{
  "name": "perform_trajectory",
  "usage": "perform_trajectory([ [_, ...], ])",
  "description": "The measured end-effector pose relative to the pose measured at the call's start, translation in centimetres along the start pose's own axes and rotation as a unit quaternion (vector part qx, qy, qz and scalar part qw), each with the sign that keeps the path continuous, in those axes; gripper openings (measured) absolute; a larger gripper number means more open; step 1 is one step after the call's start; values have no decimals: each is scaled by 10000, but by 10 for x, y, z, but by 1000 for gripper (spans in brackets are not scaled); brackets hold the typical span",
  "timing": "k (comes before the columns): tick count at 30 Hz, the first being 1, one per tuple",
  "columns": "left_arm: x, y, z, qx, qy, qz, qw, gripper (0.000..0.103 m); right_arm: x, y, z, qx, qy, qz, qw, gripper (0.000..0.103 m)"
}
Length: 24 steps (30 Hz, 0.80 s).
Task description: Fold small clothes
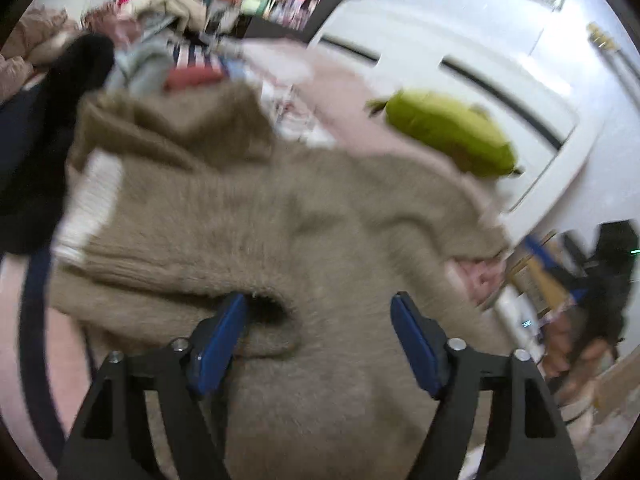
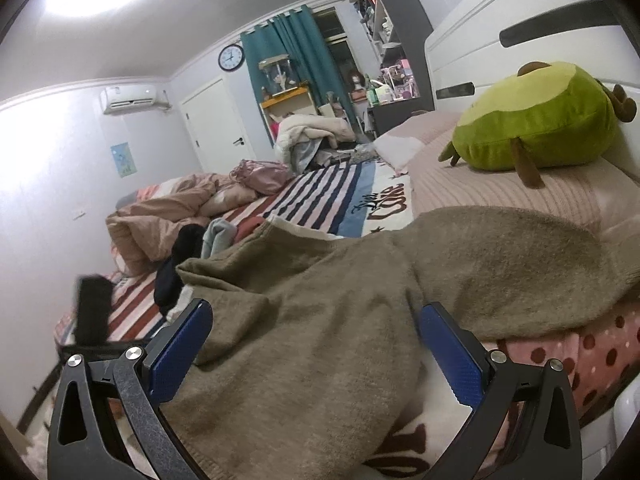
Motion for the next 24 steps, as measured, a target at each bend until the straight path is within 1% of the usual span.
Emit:
perform_trajectory([
  [1,-4,12,-6,153,67,18,9999,77,-1,0,-1,0,17,8,10000,103],
  [2,-14,28,-12,380,186,-130,9990,80,-3,0,-1,-4,35,10,10000,103],
  [3,-23,29,-16,493,239,-303,9980,83,-5,0,-1,-13,57,8,10000,103],
  [4,-37,36,-20,644,294,-633,9955,83,-7,0,-1,-27,82,1,10000,103],
  [6,-60,40,-23,686,381,-1038,9915,83,-12,-1,-1,-49,127,-5,9999,103],
  [8,-86,38,-24,629,363,-1549,9853,83,-16,-1,-1,-72,200,4,9998,103],
  [9,-91,33,-23,585,353,-1649,9839,83,-18,-2,-1,-79,229,17,9997,103],
  [10,-100,27,-22,492,397,-1713,9832,83,-19,-2,-1,-82,252,35,9996,103],
  [11,-107,25,-20,412,477,-1703,9834,82,-20,-3,-1,-88,265,53,9996,103],
  [12,-112,23,-17,371,545,-1670,9838,75,-20,-3,-1,-95,268,71,9996,103],
  [13,-113,17,-16,326,573,-1625,9845,70,-21,-3,-1,-103,262,86,9996,103],
  [16,-107,9,-21,434,306,-1680,9844,69,-21,-5,-1,-140,211,104,9996,103],
  [19,-99,13,-27,562,141,-1514,9868,69,-22,-6,0,-165,166,71,9997,103],
  [21,-99,3,-28,427,65,-1563,9868,69,-23,-7,0,-174,173,45,9997,103],
  [23,-103,-8,-28,208,107,-1646,9861,69,-26,-7,0,-177,193,16,9997,103],
  [24,-106,-10,-27,161,155,-1654,9860,63,-26,-7,0,-177,199,-2,9996,103],
])
Point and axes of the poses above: each gripper's, at about its wrist camera, not at the fingertips, and y roughly against the way its jaws point, x to its right, z to its underside, the point moved 4 cm from there along -y, roughly the way its jaws point, and after that the axes turned 8 degrees about x, right-handed, at the moved point
